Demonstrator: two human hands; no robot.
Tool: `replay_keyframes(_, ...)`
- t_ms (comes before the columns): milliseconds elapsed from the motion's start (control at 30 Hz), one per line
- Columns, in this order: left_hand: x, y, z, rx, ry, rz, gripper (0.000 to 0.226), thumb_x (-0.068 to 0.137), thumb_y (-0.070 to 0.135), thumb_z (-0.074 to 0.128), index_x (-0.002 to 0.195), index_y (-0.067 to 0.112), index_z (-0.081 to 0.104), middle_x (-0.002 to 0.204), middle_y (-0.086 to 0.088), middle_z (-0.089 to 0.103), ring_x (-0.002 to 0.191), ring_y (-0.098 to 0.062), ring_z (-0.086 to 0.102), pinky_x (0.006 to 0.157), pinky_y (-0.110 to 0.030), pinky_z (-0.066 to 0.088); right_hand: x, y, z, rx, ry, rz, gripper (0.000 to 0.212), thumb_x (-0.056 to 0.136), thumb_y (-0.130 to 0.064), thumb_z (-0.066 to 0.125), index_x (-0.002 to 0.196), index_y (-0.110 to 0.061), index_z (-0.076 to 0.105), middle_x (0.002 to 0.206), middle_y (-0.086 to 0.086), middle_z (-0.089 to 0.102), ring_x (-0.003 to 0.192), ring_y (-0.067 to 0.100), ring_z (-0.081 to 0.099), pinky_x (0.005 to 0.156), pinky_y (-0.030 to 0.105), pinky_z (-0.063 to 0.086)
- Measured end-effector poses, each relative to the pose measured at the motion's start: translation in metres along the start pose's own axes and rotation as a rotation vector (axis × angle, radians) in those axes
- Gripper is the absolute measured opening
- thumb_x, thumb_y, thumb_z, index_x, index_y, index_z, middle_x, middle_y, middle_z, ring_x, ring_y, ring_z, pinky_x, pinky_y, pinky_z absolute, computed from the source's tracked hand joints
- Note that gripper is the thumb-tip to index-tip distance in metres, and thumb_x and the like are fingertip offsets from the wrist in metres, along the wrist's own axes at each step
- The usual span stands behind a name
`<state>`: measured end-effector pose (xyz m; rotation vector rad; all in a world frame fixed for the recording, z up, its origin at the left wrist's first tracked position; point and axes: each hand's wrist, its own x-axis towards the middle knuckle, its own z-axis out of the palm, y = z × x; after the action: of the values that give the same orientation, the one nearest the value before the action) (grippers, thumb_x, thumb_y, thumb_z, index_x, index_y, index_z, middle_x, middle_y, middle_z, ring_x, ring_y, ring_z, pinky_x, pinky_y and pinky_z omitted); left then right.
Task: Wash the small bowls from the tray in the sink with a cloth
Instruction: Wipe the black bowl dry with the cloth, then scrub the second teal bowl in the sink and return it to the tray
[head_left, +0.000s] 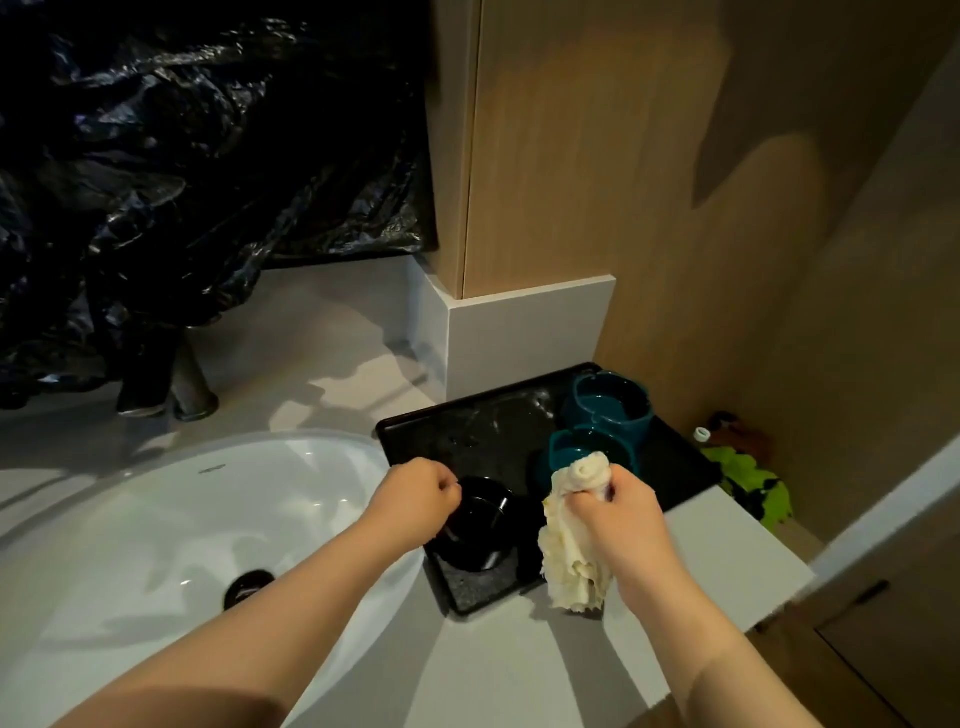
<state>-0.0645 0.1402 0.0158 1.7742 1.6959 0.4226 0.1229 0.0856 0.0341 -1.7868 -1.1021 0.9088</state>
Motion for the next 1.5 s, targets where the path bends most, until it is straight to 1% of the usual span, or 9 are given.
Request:
replay_keyframes(233, -0.001, -0.003, 0.002, 0.184, 0.025, 0.074, 0.026, 0.097, 0.021, 0.048, 0.113, 0.016, 0.068, 0.111, -0.001, 0.068, 0.102, -0.019, 0.061, 0.078, -0.022, 0.044, 0.001, 0.015, -0.008, 0.031, 0.045, 0.032, 0.015, 0.084, -0.005, 0.054, 0.093, 0.006, 0.052, 0.079, 0.011, 0.050, 0.072, 0.020, 0.045, 0.064, 0.030, 0.035)
replay_keyframes(467, 0.015, 0.038, 0.007, -0.043, 0.200, 0.095, 0.023, 0.093, 0.016, 0.048, 0.098, 0.025, 0.069, 0.092, 0.003, 0.068, 0.094, -0.017, 0.063, 0.077, -0.021, 0.044, 0.021, 0.004, -0.037, 0.009, 0.192, -0.026, 0.008, 0.087, -0.007, 0.051, 0.079, -0.007, 0.050, 0.072, 0.005, 0.048, 0.065, 0.018, 0.043, 0.057, 0.031, 0.032)
replay_keyframes(567, 0.034, 0.067, 0.027, -0.233, 0.081, 0.015, 0.013, 0.090, 0.021, 0.052, 0.085, 0.029, 0.062, 0.091, -0.003, 0.068, 0.086, -0.022, 0.065, 0.082, -0.032, 0.054, 0.040, -0.001, -0.049, -0.038, 0.248, -0.066, 0.009, 0.090, -0.014, 0.050, 0.082, -0.012, 0.048, 0.075, 0.003, 0.049, 0.065, 0.015, 0.043, 0.054, 0.030, 0.031)
replay_keyframes(600, 0.039, 0.074, 0.035, -0.233, 0.034, -0.013, 0.007, 0.090, 0.027, 0.054, 0.092, 0.027, 0.061, 0.097, -0.005, 0.067, 0.085, -0.022, 0.064, 0.082, -0.033, 0.055, 0.046, 0.000, -0.050, -0.055, 0.246, -0.058, 0.005, 0.091, -0.016, 0.050, 0.088, -0.012, 0.049, 0.081, 0.003, 0.051, 0.069, 0.016, 0.045, 0.057, 0.031, 0.032)
replay_keyframes(700, 0.050, 0.083, 0.053, -0.158, -0.104, -0.110, 0.035, 0.090, 0.036, 0.054, 0.117, 0.015, 0.052, 0.114, -0.011, 0.061, 0.094, -0.026, 0.062, 0.084, -0.037, 0.055, 0.062, 0.011, -0.045, -0.095, 0.145, 0.028, 0.010, 0.093, -0.020, 0.050, 0.099, -0.013, 0.046, 0.093, 0.006, 0.053, 0.084, 0.021, 0.049, 0.072, 0.030, 0.036)
replay_keyframes(800, 0.056, 0.089, 0.060, -0.144, -0.154, -0.154, 0.031, 0.091, 0.028, 0.053, 0.115, 0.009, 0.050, 0.112, -0.013, 0.057, 0.090, -0.031, 0.065, 0.080, -0.042, 0.058, 0.070, 0.020, -0.037, -0.114, 0.049, 0.117, 0.015, 0.092, -0.024, 0.048, 0.102, -0.013, 0.047, 0.095, 0.006, 0.052, 0.089, 0.025, 0.050, 0.075, 0.031, 0.037)
replay_keyframes(1167, 0.056, 0.084, 0.034, -0.658, -0.008, -0.271, 0.028, 0.077, 0.011, 0.066, 0.104, 0.015, 0.058, 0.113, -0.010, 0.061, 0.104, -0.025, 0.061, 0.059, -0.030, 0.056, 0.065, 0.004, -0.032, 0.202, 0.076, 0.075, 0.004, 0.081, -0.018, 0.057, 0.078, -0.017, 0.056, 0.079, 0.004, 0.057, 0.071, 0.020, 0.053, 0.066, 0.032, 0.041)
replay_keyframes(1300, 0.035, 0.076, -0.005, -0.871, 0.017, -0.251, 0.014, 0.077, 0.006, 0.066, 0.088, 0.012, 0.060, 0.111, -0.017, 0.066, 0.100, -0.027, 0.065, 0.076, -0.039, 0.059, 0.055, -0.032, -0.016, 0.358, 0.018, -0.014, 0.004, 0.082, -0.019, 0.057, 0.084, -0.018, 0.060, 0.090, 0.008, 0.061, 0.083, 0.025, 0.058, 0.073, 0.037, 0.047)
replay_keyframes(1500, -0.015, 0.026, -0.049, -1.116, 0.117, -0.224, 0.017, 0.087, 0.007, 0.058, 0.093, 0.015, 0.045, 0.099, -0.012, 0.056, 0.091, -0.025, 0.056, 0.074, -0.042, 0.056, 0.027, -0.069, 0.044, 0.442, -0.120, -0.078, 0.004, 0.079, -0.016, 0.059, 0.078, -0.019, 0.061, 0.086, 0.008, 0.063, 0.083, 0.027, 0.061, 0.076, 0.040, 0.050)
